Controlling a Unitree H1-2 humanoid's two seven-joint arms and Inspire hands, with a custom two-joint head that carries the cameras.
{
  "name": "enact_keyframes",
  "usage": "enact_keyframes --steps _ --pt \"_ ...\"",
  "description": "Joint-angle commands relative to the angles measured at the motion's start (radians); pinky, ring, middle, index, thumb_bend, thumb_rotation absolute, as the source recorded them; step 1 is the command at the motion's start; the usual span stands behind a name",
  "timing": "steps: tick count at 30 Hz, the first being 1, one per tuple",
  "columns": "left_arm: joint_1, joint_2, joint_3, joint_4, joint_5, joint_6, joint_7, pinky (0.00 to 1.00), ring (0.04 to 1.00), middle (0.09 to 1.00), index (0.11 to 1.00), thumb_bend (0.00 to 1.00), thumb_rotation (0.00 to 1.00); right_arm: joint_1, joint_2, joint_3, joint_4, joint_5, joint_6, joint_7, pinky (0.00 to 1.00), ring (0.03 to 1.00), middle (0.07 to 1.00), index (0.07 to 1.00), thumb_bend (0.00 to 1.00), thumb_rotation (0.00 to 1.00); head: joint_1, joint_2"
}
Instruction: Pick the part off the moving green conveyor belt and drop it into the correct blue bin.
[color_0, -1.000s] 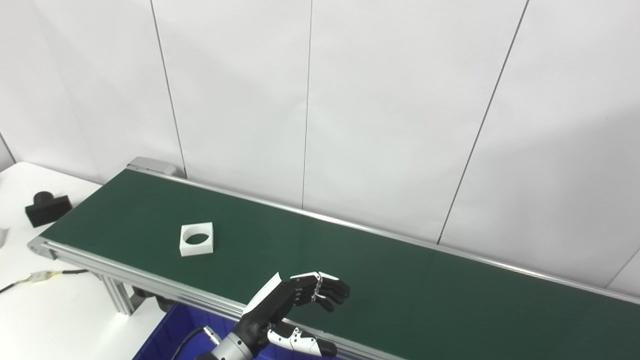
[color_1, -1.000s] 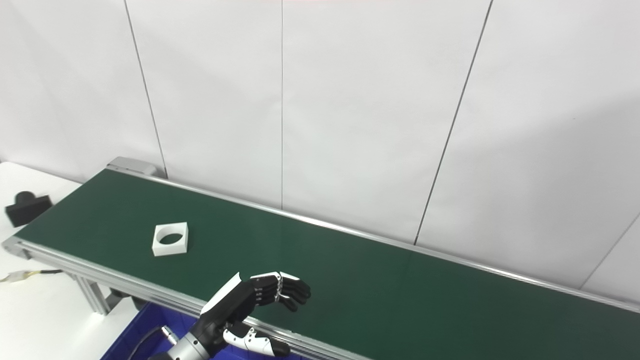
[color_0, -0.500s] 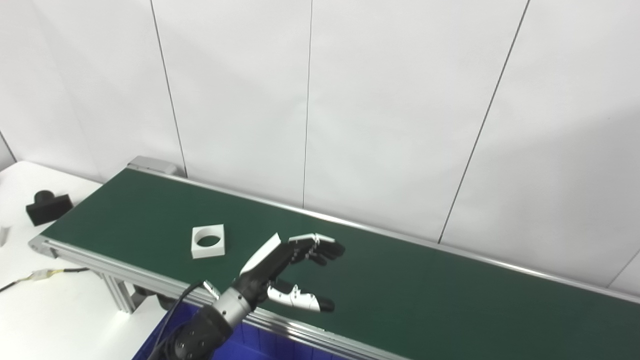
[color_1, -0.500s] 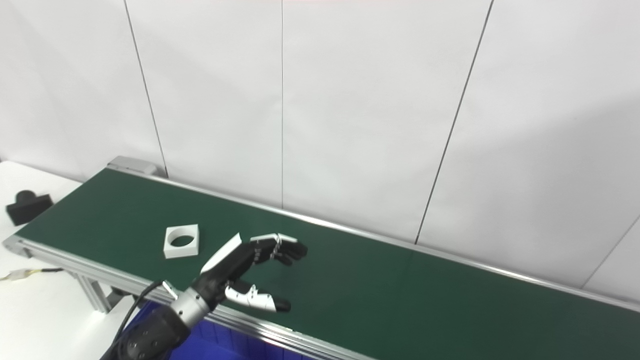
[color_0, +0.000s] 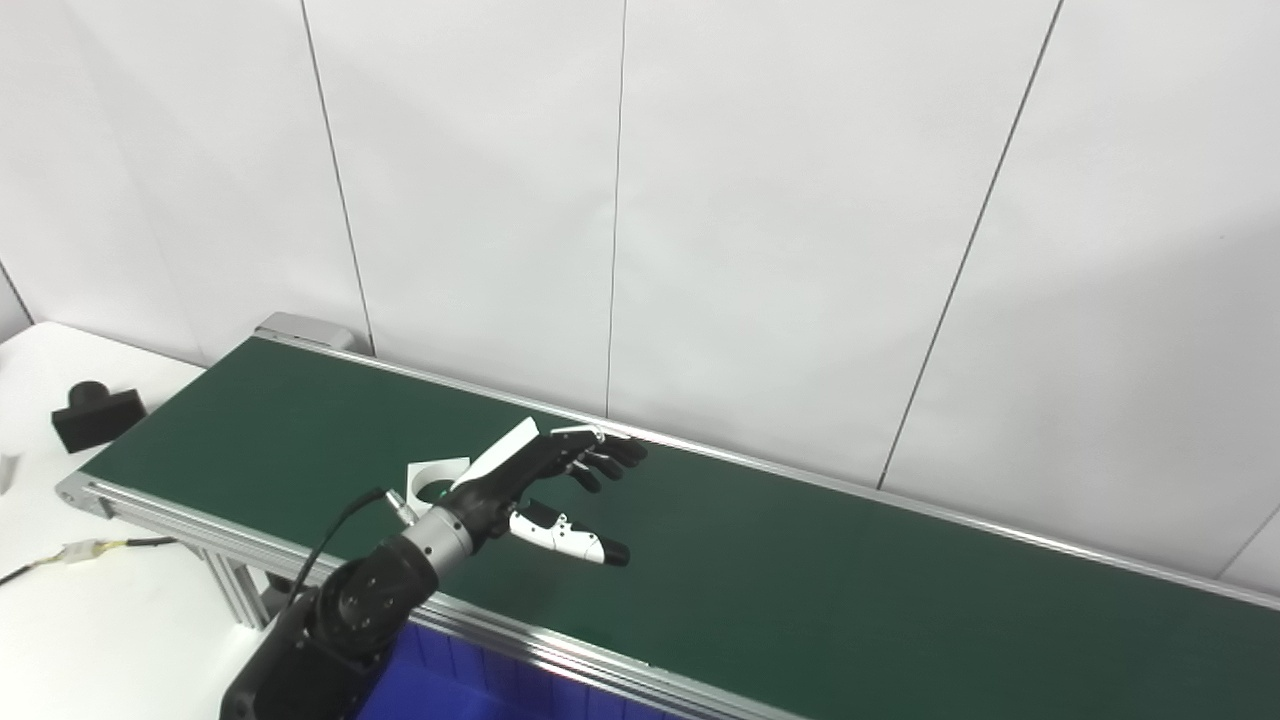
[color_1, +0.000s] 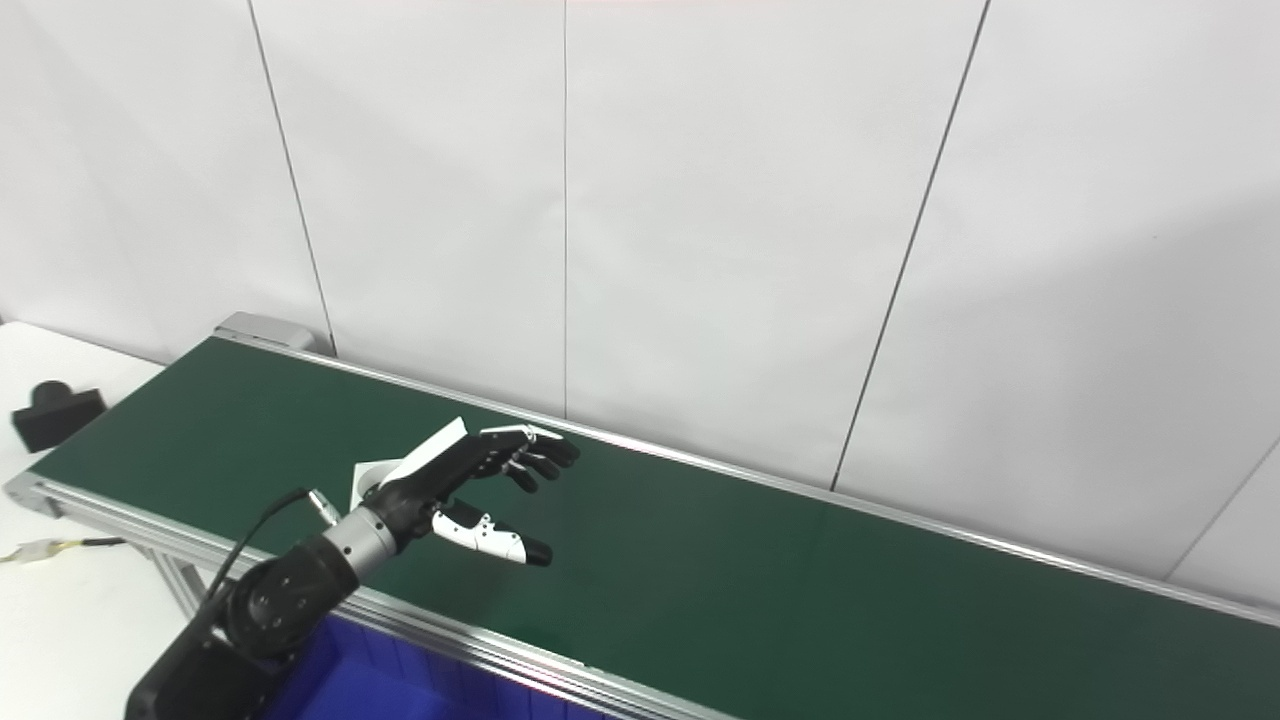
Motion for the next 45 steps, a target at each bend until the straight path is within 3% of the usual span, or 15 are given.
enact_keyframes --steps 1,8,17,23,34,43,45 --pt "-0.057 0.045 0.004 -0.004 0.015 -0.006 0.004 0.74 0.778 0.795 0.771 0.9 0.23 -0.011 0.004 -0.003 -0.025 0.007 -0.041 0.005 0.81 0.849 0.855 0.892 0.82 0.29 0.0 0.001" --pt "-0.131 0.1 -0.039 0.056 0.111 0.035 -0.011 0.73 0.815 0.821 0.781 0.92 0.2 -0.006 0.004 -0.001 -0.035 0.0 -0.037 0.004 0.81 0.851 0.854 0.891 0.82 0.31 0.0 0.003" --pt "-0.166 0.122 -0.07 0.091 0.194 0.034 0.006 0.68 0.806 0.834 0.796 0.93 0.13 -0.004 0.007 -0.002 -0.036 0.0 -0.036 0.001 0.8 0.848 0.854 0.889 0.83 0.32 0.0 0.002" --pt "-0.216 0.156 -0.13 0.136 0.343 0.043 0.022 0.71 0.808 0.845 0.814 0.93 0.13 -0.003 0.009 0.0 -0.036 0.005 -0.046 0.003 0.8 0.847 0.853 0.891 0.82 0.32 -0.003 0.004" --pt "-0.276 0.188 -0.182 0.198 0.408 0.048 -0.026 0.76 0.833 0.872 0.823 0.95 0.13 0.002 0.015 0.0 -0.046 0.002 -0.04 0.0 0.79 0.847 0.848 0.891 0.85 0.33 -0.004 0.007" --pt "-0.279 0.21 -0.218 0.23 0.451 0.04 -0.011 0.78 0.839 0.873 0.818 0.94 0.08 0.007 0.015 0.0 -0.052 0.0 -0.036 -0.003 0.79 0.846 0.85 0.889 0.86 0.35 -0.004 0.009" --pt "-0.286 0.216 -0.231 0.235 0.485 0.079 -0.025 0.79 0.848 0.882 0.83 0.94 0.1 0.006 0.014 0.001 -0.047 0.007 -0.049 0.004 0.79 0.848 0.852 0.888 0.85 0.35 -0.001 0.011"
